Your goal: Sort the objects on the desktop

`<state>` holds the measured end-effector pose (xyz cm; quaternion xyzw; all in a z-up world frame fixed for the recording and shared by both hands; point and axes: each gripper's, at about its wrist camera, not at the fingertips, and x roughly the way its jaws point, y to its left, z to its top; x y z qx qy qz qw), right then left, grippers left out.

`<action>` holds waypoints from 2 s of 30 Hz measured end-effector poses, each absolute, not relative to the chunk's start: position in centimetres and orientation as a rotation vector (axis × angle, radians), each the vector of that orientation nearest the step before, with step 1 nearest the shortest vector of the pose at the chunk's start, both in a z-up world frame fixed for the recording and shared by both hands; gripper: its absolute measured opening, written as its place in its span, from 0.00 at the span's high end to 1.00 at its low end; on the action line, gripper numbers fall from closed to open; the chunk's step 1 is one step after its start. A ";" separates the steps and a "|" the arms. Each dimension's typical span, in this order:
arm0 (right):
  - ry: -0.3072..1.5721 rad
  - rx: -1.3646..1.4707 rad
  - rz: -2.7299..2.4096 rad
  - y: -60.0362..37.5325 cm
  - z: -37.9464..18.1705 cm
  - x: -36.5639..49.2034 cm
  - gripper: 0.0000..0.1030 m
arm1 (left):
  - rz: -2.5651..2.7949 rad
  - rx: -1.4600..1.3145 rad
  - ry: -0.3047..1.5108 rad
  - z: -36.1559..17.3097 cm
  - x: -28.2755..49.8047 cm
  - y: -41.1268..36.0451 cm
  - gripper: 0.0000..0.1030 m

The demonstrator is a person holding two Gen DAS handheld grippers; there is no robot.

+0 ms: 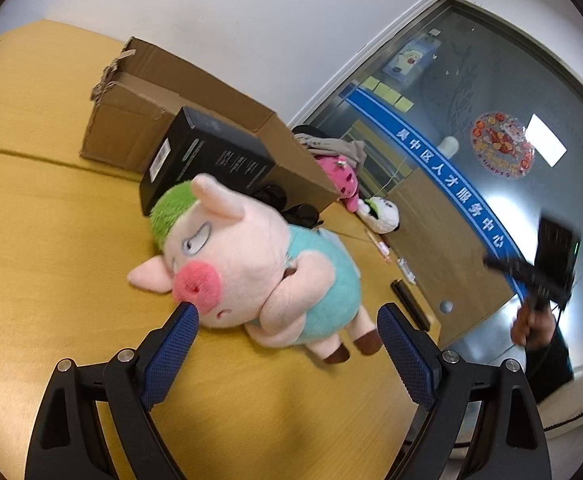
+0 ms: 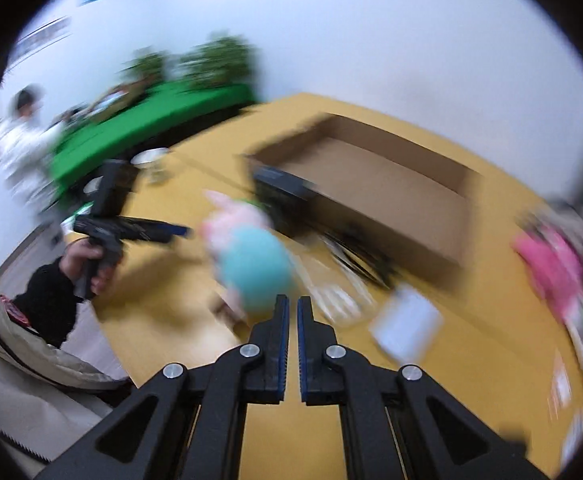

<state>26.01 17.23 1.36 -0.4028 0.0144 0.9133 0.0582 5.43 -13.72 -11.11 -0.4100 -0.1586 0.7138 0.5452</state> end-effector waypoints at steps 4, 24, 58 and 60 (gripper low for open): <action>0.236 -1.089 2.515 18.6 1.9 39.0 0.94 | 1.683 -0.992 -0.354 -10.7 4.7 -13.2 0.09; 0.013 -1.314 2.941 13.8 -7.5 17.8 0.07 | 1.731 -1.100 -0.531 -12.5 2.6 -11.5 0.02; 0.284 -1.026 3.047 12.1 -5.8 15.3 0.23 | 1.738 -0.909 -0.269 -2.6 4.3 -5.4 0.37; 0.277 -0.942 3.064 12.7 -3.4 15.7 0.23 | 1.748 -0.852 -0.244 -0.2 3.8 -4.7 0.37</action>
